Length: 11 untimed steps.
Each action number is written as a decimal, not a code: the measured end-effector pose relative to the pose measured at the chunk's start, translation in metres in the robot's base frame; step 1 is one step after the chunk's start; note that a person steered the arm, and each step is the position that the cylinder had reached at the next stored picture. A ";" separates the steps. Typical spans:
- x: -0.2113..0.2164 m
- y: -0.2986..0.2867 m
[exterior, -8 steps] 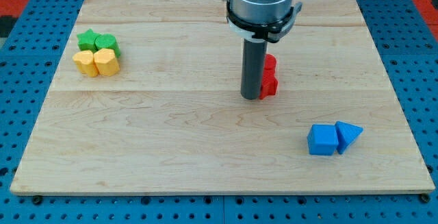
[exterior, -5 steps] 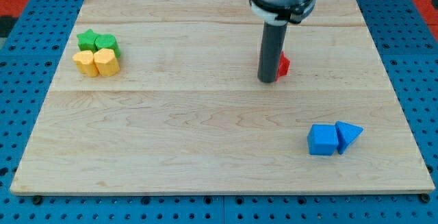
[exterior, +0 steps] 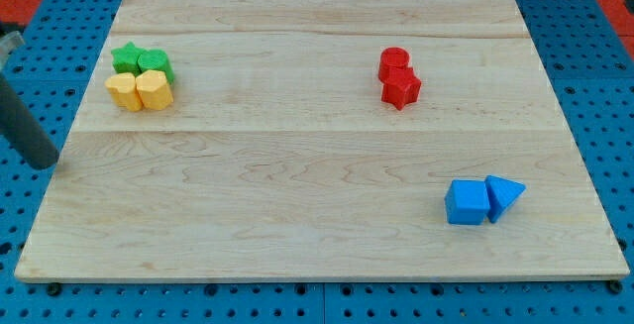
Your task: Push the green circle up and then down
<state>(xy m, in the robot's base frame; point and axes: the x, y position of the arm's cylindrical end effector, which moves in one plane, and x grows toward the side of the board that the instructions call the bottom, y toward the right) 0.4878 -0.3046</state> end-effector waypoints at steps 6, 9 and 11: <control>-0.140 0.121; -0.158 0.197; -0.213 0.236</control>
<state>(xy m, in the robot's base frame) 0.2750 -0.0685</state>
